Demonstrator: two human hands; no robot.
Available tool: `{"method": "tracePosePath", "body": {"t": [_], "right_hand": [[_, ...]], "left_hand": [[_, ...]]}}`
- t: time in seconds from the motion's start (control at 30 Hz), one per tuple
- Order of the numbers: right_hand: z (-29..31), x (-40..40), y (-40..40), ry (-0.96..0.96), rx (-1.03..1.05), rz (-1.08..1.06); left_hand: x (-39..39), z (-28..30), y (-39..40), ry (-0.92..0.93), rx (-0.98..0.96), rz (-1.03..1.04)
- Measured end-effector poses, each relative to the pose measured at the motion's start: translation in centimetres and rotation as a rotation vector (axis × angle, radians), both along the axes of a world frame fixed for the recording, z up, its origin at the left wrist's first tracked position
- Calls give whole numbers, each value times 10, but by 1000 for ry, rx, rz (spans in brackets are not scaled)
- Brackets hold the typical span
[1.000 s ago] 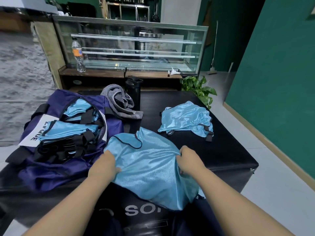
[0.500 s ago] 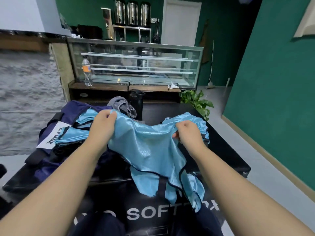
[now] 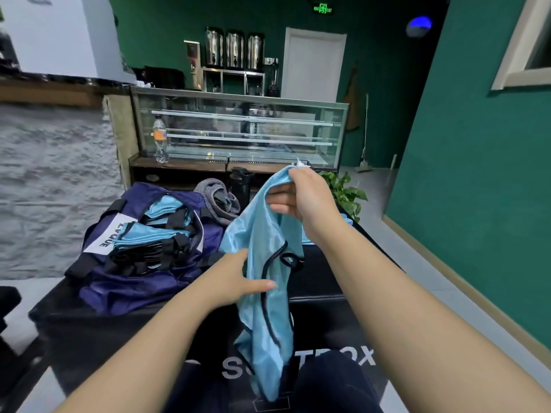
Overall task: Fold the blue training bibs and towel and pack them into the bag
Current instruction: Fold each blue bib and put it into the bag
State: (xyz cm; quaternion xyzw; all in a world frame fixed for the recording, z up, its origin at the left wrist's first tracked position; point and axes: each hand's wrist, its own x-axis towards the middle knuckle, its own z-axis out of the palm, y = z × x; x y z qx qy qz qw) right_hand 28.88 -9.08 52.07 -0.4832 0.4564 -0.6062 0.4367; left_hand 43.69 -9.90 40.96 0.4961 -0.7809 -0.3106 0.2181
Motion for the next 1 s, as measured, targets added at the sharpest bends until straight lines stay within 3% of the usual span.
{"method": "tracePosePath", "body": {"t": [0.13,0.27,0.4,0.6,0.7,0.8,1.0], "right_hand": [[-3,-2,9,129,-11,-17],[-23,-3,24,420,71,6],[-42,9,50,531,5,85],[-55,26,75,695,-16,192],[-52,24,79,653,-39,182],[-48,20,83,519,-59,181],[-28,18,95,378,-121,142]], "left_hand": [[3,-2,10,65,-62,130],[6,23,20,392,-53,280],[9,48,32,680,4,366],[11,79,54,752,-57,359],[19,91,62,717,-98,309],[30,96,66,747,-5,247],[38,85,64,940,129,178]]}}
